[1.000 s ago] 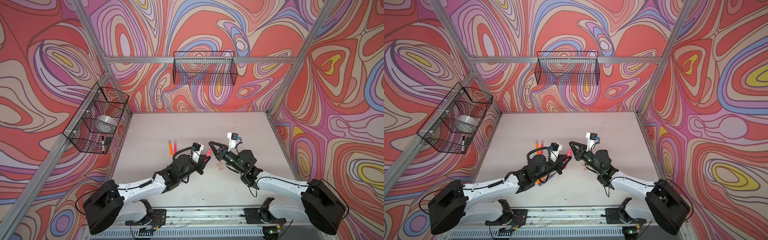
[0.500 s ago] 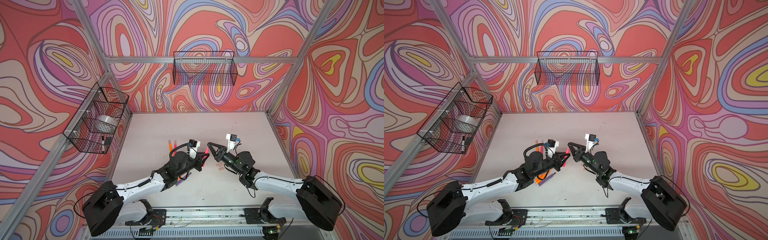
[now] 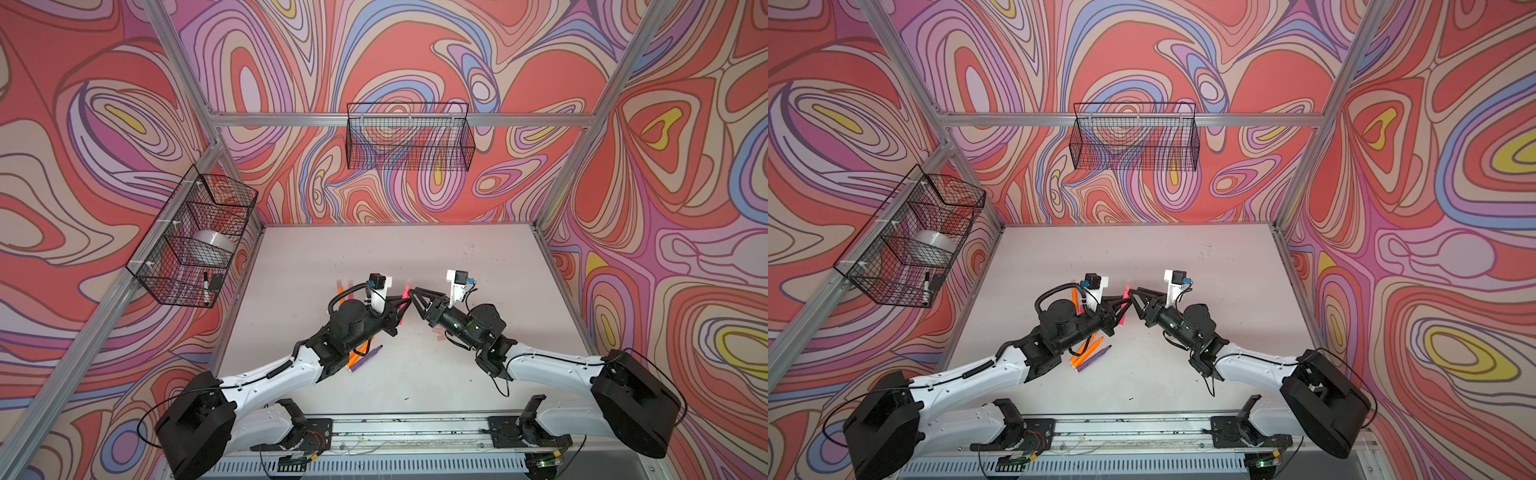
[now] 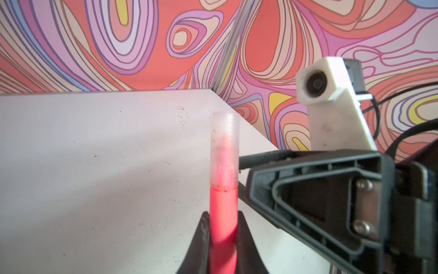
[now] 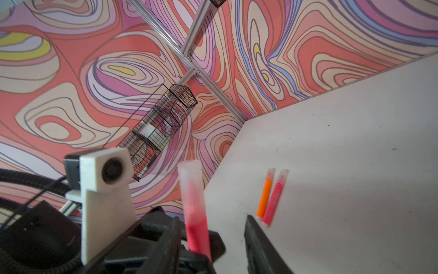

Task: Insert pens into pen caps
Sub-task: Put on the pen cap to the pen.

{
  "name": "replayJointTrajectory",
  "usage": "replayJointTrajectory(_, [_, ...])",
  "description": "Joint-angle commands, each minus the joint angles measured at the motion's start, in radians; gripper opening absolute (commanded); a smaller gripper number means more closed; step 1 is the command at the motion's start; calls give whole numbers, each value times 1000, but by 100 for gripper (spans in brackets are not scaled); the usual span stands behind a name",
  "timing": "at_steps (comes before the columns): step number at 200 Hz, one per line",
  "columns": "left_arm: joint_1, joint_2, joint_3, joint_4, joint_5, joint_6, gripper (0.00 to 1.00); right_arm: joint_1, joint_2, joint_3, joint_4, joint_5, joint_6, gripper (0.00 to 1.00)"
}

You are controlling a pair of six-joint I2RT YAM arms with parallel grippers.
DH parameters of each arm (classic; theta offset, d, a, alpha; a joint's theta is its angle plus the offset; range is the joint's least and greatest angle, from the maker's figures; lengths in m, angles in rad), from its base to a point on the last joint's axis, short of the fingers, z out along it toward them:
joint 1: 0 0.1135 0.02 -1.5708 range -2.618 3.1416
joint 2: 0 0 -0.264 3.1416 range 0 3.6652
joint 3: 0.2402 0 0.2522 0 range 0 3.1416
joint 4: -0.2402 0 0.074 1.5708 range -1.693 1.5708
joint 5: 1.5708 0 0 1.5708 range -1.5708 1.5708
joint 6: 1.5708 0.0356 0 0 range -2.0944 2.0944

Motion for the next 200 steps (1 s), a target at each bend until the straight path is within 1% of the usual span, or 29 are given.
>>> replayJointTrajectory(1, [0,-24,-30,87,-40,121,0,4,-99,27,-126,29,-41,58])
replayJointTrajectory(7, [-1,-22,-76,114,-39,150,0,4,-122,36,-160,32,-52,61])
replayJointTrajectory(19, [-4,-15,-103,170,-38,198,0,5,-157,61,-217,28,-71,66])
replayJointTrajectory(28, [-9,-4,-119,209,-34,232,0,5,-175,83,-259,23,-83,68])
replayJointTrajectory(57, [-46,29,-142,288,-55,331,0,5,-183,170,-378,1,-115,70])
replayJointTrajectory(71, [-73,32,-145,300,-89,367,0,5,-169,208,-438,22,-117,70])
replayJointTrajectory(85, [-89,26,-142,286,-100,386,0,4,-149,236,-487,44,-118,70])
replayJointTrajectory(96, [-93,19,-142,283,-104,388,0,5,-131,248,-496,43,-117,68])
replayJointTrajectory(133, [-95,-6,-142,257,-117,394,0,5,-90,246,-472,19,-106,64])
replayJointTrajectory(149, [-94,-9,-140,253,-116,392,0,5,-78,244,-458,3,-98,57])
replayJointTrajectory(200, [-95,7,-120,230,-126,386,0,17,-60,238,-442,-9,-87,41])
